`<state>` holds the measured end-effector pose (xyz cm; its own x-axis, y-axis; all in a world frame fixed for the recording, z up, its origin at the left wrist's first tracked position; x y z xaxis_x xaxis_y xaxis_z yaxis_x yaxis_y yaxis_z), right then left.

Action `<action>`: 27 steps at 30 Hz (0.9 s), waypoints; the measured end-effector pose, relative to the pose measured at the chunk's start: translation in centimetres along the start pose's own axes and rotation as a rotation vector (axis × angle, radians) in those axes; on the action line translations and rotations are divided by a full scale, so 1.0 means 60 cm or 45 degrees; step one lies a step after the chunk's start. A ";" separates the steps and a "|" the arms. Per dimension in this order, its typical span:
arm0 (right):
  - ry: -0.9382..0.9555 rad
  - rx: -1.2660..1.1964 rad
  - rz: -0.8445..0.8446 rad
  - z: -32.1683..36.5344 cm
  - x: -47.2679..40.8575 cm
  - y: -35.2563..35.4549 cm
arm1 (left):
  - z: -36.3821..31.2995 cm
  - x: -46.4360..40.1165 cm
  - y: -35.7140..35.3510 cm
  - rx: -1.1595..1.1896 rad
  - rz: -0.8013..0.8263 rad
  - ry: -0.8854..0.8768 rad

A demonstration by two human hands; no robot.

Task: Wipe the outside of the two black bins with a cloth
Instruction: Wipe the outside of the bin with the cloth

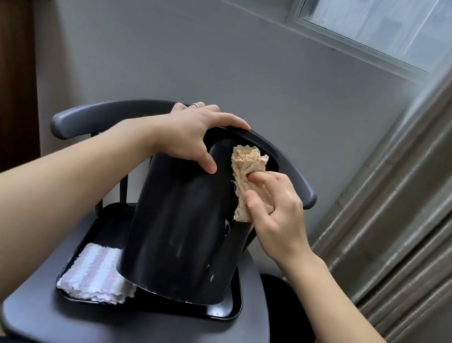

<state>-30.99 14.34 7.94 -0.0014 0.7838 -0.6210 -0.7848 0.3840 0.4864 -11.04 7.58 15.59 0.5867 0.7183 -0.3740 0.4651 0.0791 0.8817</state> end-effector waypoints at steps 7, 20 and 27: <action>-0.202 -0.138 0.033 0.005 -0.013 0.010 | -0.006 0.003 0.002 -0.003 0.006 -0.003; -0.404 -0.389 -0.022 -0.001 -0.011 0.011 | -0.001 0.003 0.002 -0.009 0.002 0.000; -0.350 -0.261 -0.001 0.008 -0.008 0.006 | -0.003 0.004 0.002 0.008 -0.009 -0.007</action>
<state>-30.96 14.33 8.70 0.1446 0.8965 -0.4187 -0.8929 0.3006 0.3353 -10.96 7.88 15.65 0.5870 0.7141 -0.3816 0.4732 0.0799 0.8773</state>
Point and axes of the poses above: each hand's wrist, its own x-axis away from the middle knuckle, its own y-axis out of the back of the hand, z = x × y, the point moved 3 cm from there along -x, towards the middle knuckle, and after that the axes turned 8 degrees about -y, right-handed, at the moved point
